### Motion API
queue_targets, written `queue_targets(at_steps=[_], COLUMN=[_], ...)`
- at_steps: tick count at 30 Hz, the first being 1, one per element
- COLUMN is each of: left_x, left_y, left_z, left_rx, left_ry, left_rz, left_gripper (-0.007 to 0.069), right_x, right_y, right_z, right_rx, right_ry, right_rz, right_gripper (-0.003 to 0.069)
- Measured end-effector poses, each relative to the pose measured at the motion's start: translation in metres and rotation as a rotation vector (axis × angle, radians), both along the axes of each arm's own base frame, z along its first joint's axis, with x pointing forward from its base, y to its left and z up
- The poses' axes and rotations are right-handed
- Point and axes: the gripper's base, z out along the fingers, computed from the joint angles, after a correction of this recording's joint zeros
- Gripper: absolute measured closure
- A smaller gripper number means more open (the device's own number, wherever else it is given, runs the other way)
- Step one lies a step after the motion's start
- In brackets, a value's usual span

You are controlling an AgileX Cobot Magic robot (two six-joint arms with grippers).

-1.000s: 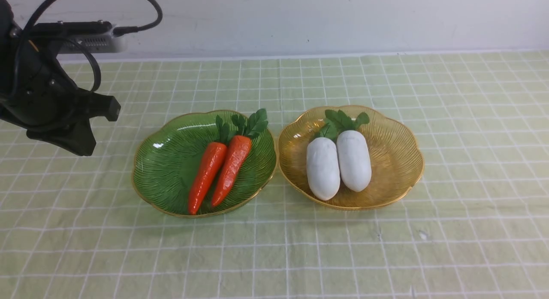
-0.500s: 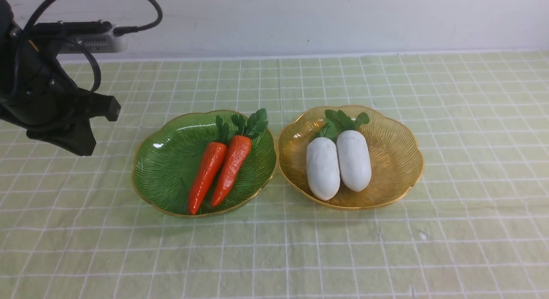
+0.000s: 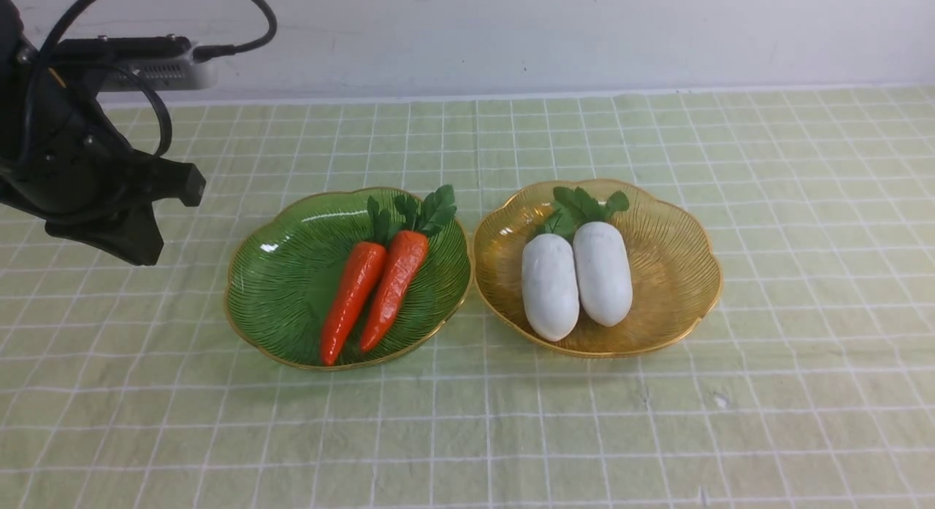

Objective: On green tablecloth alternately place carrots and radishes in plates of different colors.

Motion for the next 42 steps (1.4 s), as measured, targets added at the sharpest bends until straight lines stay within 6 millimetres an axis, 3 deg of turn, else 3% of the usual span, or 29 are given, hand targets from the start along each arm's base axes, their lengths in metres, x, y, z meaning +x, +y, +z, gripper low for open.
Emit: queue_targets(at_steps=[6,11,20,29,32,33,35,37,38,42], left_x=[0.0,-0.005,-0.042,-0.103,-0.135,-0.137,-0.165,-0.188,-0.191,-0.248], left_y=[0.0,0.0,0.001,0.003,0.003,0.003,0.004,0.004,0.005,0.006], left_z=[0.001,0.007,0.053,0.105,0.124,0.125,0.137,0.14,0.14,0.12], left_rx=[0.0,-0.001,0.008,0.014,0.014,0.014,0.014,0.013,0.013,0.006], left_ry=[-0.002,-0.022,-0.18,-0.383,-0.48,-0.486,-0.561,-0.607,-0.611,-0.671], left_rz=[0.0,0.0,-0.028,-0.043,-0.043,-0.042,-0.042,-0.041,-0.041,-0.035], left_gripper=[0.0618,0.0618,0.0611,0.0611,0.0611,0.0611,0.0611,0.0611,0.0611,0.0611], right_x=[0.016,0.019,0.02,0.02,0.02,0.02,0.02,0.02,0.02,0.02], right_y=[-0.003,-0.006,-0.01,-0.01,-0.01,-0.01,-0.01,-0.01,-0.01,-0.01], right_z=[-0.058,-0.086,-0.089,-0.09,-0.09,-0.09,-0.09,-0.09,-0.09,-0.09], right_rx=[-0.115,-0.162,-0.175,-0.163,-0.137,-0.137,-0.125,-0.122,-0.122,-0.12], right_ry=[0.173,0.254,0.279,0.283,0.288,0.288,0.29,0.29,0.29,0.291], right_rz=[-0.123,-0.17,-0.241,-0.242,-0.243,-0.243,-0.244,-0.244,-0.244,-0.244], right_gripper=[0.0673,0.0673,0.0673,0.0673,0.0673,0.0673,0.0673,0.0673,0.0673,0.0673])
